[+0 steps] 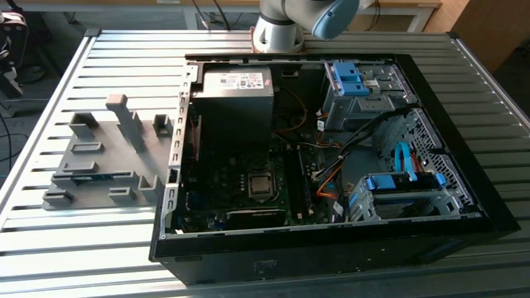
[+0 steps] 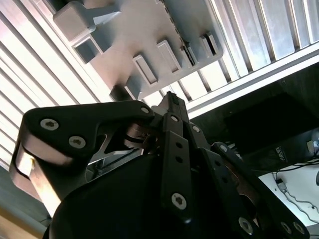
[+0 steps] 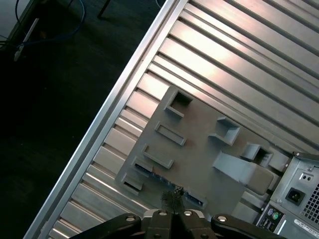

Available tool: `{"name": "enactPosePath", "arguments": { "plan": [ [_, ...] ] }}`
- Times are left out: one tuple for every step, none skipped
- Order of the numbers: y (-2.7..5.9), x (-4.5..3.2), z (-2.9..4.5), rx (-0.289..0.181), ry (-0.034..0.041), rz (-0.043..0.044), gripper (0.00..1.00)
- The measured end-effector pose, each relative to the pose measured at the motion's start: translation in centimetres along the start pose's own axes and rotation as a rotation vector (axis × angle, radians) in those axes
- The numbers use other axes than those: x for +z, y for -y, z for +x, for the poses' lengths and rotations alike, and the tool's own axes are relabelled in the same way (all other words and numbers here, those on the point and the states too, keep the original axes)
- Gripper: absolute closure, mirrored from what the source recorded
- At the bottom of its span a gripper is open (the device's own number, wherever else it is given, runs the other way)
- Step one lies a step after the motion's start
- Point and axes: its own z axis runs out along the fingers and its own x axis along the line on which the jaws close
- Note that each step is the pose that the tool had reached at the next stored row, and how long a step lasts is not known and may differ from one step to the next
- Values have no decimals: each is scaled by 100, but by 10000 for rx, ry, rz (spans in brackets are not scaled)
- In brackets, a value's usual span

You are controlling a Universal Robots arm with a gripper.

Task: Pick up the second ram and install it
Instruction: 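Pick up the second ram and move it above second insertion slot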

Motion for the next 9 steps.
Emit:
{"name": "enactPosePath", "arguments": {
  "plan": [
    [0,0,0,-37,-1,-1,89],
    [0,0,0,-73,-4,-1,89],
    [0,0,1,-113,-4,-2,89],
    [-1,0,1,-149,-6,-3,89],
    [-1,0,1,-185,-8,-4,89],
    [-1,0,1,-217,-9,-4,89],
    [-1,0,2,-251,-10,-5,89],
    [-1,0,2,-283,-12,-6,89],
    [-1,0,2,-317,-13,-7,89]
  ]
}}
